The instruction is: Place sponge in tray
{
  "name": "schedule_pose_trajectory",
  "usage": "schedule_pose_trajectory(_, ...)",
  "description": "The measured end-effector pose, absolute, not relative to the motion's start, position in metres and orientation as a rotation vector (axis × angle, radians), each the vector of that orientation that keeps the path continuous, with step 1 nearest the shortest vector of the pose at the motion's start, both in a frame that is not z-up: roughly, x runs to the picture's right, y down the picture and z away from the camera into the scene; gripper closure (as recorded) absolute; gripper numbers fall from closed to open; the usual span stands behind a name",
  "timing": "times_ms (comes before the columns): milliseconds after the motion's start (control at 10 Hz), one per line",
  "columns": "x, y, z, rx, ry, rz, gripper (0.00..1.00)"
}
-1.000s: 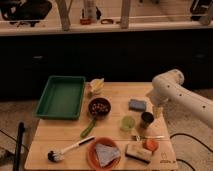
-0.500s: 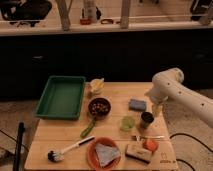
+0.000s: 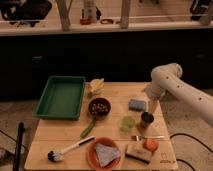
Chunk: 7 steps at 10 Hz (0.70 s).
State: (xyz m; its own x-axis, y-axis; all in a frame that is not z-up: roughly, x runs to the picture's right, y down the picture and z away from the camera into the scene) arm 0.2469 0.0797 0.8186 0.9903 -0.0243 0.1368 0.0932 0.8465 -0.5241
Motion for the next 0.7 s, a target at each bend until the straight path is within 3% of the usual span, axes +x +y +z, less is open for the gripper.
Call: schedule_pose_trajectory(700,0.204,0.072,0.855,-0.611,-0.157,0.124,0.20)
